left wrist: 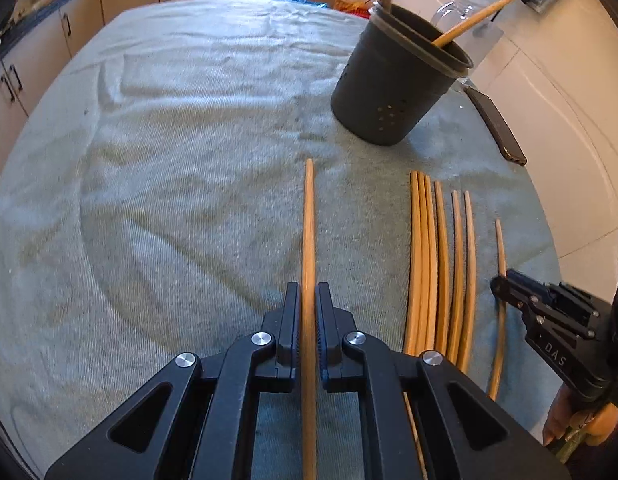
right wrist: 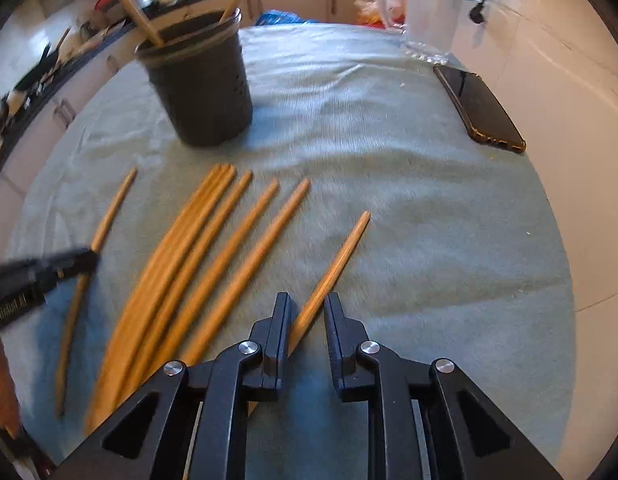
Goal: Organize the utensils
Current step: 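Lift the chopstick upright with the left gripper over the grey holder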
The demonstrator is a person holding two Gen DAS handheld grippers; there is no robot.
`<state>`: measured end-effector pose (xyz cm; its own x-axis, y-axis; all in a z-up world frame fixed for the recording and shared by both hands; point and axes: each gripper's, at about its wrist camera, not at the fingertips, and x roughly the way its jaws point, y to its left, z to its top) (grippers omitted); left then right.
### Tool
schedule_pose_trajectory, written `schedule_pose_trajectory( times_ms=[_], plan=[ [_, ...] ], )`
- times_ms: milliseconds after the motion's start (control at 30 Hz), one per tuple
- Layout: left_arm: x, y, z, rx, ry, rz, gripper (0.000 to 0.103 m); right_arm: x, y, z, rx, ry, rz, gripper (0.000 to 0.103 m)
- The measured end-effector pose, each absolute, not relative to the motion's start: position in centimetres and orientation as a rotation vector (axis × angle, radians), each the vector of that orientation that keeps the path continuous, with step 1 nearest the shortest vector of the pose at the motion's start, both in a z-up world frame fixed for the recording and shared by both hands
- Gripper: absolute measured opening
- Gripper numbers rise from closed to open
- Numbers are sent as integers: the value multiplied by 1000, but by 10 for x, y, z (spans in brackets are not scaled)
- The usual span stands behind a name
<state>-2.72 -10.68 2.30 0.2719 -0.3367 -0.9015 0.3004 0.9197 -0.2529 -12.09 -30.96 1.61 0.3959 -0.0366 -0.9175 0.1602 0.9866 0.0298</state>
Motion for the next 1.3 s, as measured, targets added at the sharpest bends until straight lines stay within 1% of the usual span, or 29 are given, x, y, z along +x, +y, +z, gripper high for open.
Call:
schedule_pose_trajectory(
  times_ms=[167, 333, 633, 700, 733, 800, 867, 1000, 1300],
  plan=[
    [-14, -110, 22, -61, 1296, -418, 9, -126, -335, 16, 210, 1223, -105, 19],
    [1, -126, 23, -11, 1295, -393, 9, -114, -339, 15, 248, 1273, -119, 19],
    [3, -134, 24, 58, 1243, -424, 10, -92, -328, 15, 167, 1284, -169, 19],
    [0, -133, 24, 69, 1223, -451, 10, -91, -323, 15, 142, 1265, -171, 18],
    [-1, -133, 24, 78, 1213, -458, 6, -92, -322, 16, 133, 1257, -169, 15],
    [-8, -128, 25, 65, 1197, -464, 6, -94, -321, 16, 138, 1243, -168, 13],
    [-14, -122, 27, 37, 1181, -450, 6, -98, -325, 19, 190, 1218, -153, 7],
    [-32, -110, 49, 34, 1105, -450, 6, -113, -327, 36, 246, 1125, -116, 7],
    [-74, -106, 112, 47, 885, -478, 6, -157, -312, 95, 217, 889, -85, 7]
  ],
)
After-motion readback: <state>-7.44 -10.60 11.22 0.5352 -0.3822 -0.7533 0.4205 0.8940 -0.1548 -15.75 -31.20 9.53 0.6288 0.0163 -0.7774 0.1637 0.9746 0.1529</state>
